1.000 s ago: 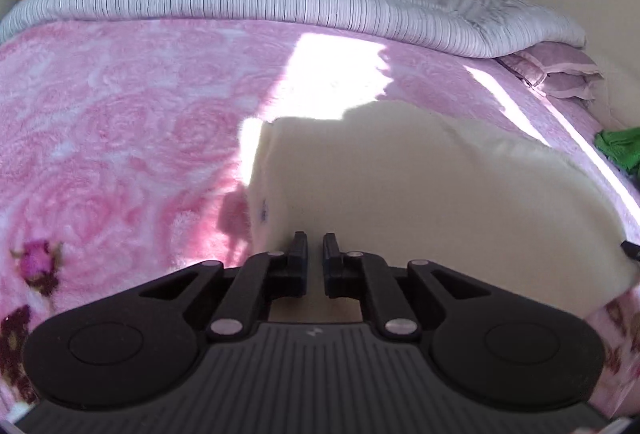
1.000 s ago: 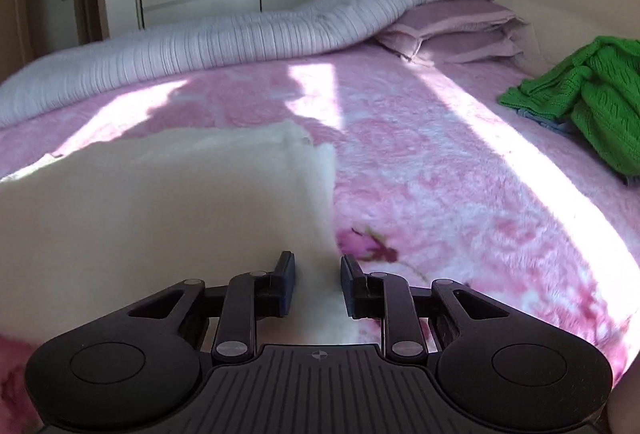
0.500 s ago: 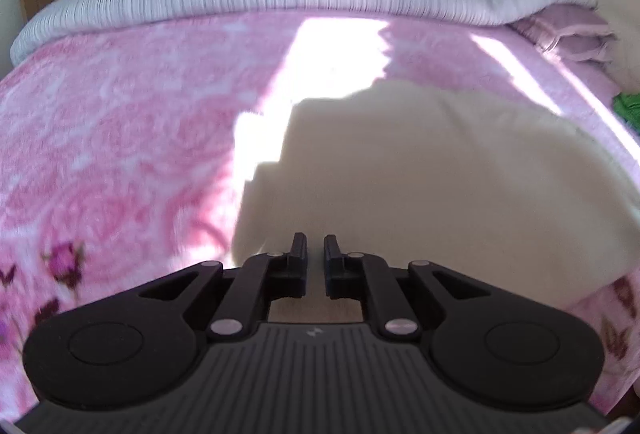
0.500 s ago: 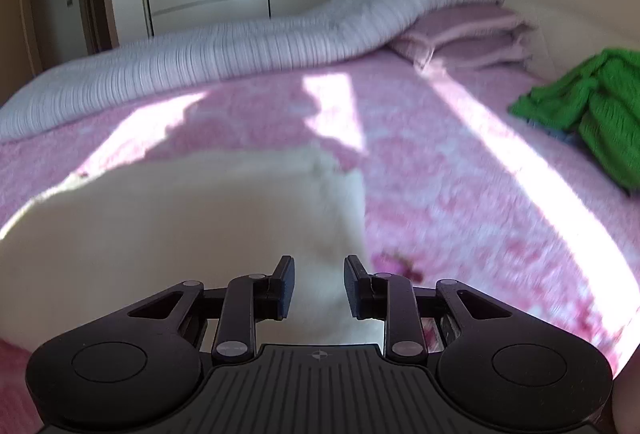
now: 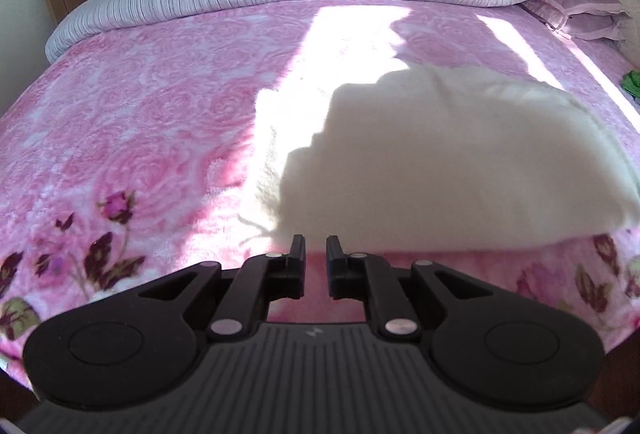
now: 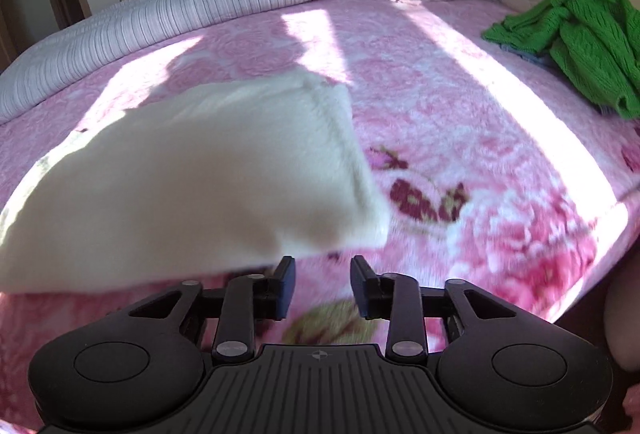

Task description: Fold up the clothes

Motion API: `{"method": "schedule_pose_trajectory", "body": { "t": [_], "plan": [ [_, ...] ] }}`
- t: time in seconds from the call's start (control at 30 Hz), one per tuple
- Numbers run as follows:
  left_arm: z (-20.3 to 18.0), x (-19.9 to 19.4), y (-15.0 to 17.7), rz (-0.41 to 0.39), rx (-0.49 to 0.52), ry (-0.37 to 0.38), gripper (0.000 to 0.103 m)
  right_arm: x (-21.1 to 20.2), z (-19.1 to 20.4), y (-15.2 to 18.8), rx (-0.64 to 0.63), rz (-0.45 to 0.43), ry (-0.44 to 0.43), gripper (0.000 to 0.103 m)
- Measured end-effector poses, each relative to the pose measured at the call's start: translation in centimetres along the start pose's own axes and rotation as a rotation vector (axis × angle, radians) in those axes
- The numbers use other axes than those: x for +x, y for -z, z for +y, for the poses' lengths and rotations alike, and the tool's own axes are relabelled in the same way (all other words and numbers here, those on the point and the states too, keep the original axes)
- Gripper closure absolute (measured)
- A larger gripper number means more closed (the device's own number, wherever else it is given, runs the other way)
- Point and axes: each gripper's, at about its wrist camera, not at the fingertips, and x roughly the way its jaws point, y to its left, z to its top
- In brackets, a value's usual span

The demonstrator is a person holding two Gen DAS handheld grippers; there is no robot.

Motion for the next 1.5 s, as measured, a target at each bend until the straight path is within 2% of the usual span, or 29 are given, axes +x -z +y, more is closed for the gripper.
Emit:
{"method": "schedule_pose_trajectory", "body": {
  "t": [0.27,0.4,0.7,0.9,1.13,1.27,1.5],
  "plan": [
    [-1.6,-5.6,1.8,-0.044,0.035,0.006,0.087,-5.2,2.3,2.1,-0.063,-0.016,-0.03,0.054],
    [-2.6,-8.5,2.9,-0.075,0.06,-0.003,0.081,-7.4,3.1,3.0,-0.08,-0.04,-0.055,0.053],
    [-4.0,-13.7,5.2,-0.138,0.117,-0.019,0.079,-11.5,4.4,5.1,-0.108,-0.099,-0.122,0.052],
    [-4.7,-15.8,6.1,-0.173,0.135,-0.004,0.079,-14.2,5.1,5.8,-0.166,-0.152,-0.124,0.052],
    [-4.7,-16.8,6.4,-0.205,0.142,0.033,0.079,-15.8,5.1,6.3,-0.185,-0.183,-0.116,0.052],
    [-4.2,-16.0,6.2,-0.206,0.127,0.077,0.076,-16.2,5.2,6.4,-0.2,-0.181,-0.093,0.052],
    [-1.9,-12.4,6.0,-0.166,0.064,0.144,0.073,-15.0,6.2,5.5,-0.238,-0.159,0.028,0.052]
  ]
}}
